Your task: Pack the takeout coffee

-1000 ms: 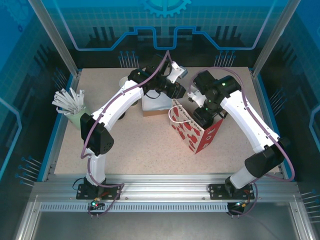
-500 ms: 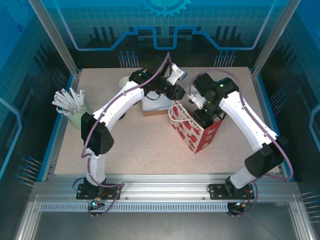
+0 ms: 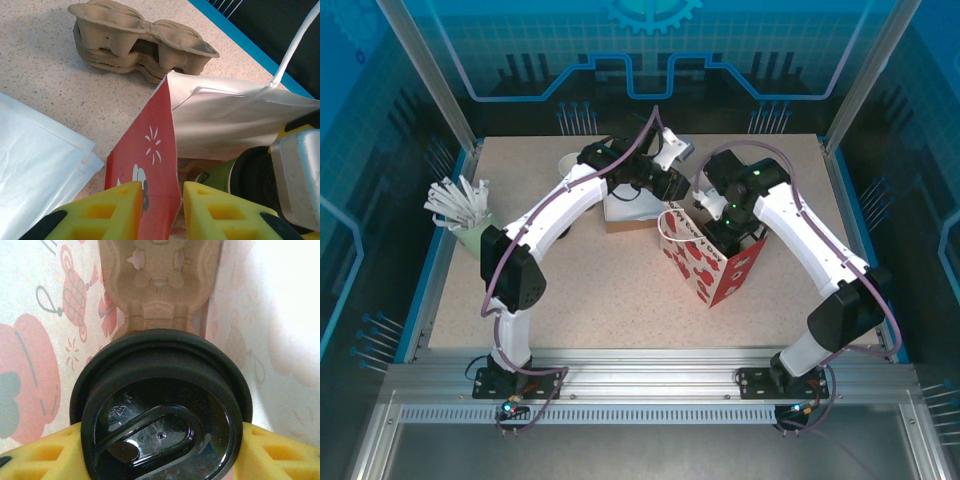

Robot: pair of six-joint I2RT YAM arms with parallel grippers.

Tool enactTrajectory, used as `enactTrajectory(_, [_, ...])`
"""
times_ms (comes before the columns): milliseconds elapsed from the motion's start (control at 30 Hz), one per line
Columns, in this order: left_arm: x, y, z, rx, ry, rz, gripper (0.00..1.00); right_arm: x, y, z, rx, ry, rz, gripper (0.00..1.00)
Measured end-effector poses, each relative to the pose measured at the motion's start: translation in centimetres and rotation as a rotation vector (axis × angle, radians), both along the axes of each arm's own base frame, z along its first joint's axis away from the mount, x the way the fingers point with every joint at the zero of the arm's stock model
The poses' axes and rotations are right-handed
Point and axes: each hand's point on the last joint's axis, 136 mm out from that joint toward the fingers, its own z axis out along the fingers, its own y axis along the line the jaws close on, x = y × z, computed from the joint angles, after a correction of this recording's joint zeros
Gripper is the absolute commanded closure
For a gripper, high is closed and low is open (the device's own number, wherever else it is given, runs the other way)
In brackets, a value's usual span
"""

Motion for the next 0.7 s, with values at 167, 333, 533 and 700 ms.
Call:
enactTrajectory(167, [0.0,0.1,0.1,-0.001,-0.002,0.001,0.71,-0.2,-0.1,-0.8,-0.008,0.022,0.0,0.61])
enactTrajectory(333, [0.1,0.3,0.3,-0.002,-0.007,0.007,0.71,-0.2,0.0,-1.5,-0.011,0.034,0.0,0.61])
enactTrajectory(533, [0.2,0.6,0.4,-0.002,-0.008,0.012,0.71,-0.2,0.0,-2.1,-0.013,0.041,0.0,0.62])
enactTrajectory(700, [0.3,0.7,0.4,-0.002,-0.008,0.015,0.71,-0.1,0.0,-2.5,-0.015,0.043,-0.002,0.62])
